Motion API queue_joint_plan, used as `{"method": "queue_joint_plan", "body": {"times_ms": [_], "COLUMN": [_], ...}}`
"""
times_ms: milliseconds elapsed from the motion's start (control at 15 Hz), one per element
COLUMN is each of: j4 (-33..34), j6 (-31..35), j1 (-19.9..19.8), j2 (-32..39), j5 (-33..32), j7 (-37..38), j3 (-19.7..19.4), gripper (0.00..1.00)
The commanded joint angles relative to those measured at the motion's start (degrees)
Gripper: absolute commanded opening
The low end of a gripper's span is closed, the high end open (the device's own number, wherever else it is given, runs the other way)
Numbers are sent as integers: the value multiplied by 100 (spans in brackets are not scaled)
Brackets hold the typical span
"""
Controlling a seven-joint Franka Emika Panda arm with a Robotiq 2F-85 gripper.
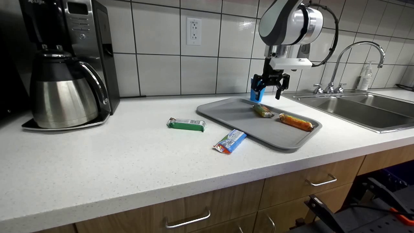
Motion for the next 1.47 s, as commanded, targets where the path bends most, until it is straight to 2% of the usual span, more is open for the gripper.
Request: {"method": "queue_joint_plan", "body": {"times_ms": [0, 733, 1400], "j4": [10, -11, -9], "j6": [-19, 0, -16], "j1": [-63, 39, 234], "j2": [-4, -67, -110], "j5": [-32, -199, -223], "j7": [20, 2, -314], "j3": [62, 77, 489], "gripper": [100, 100, 100]}}
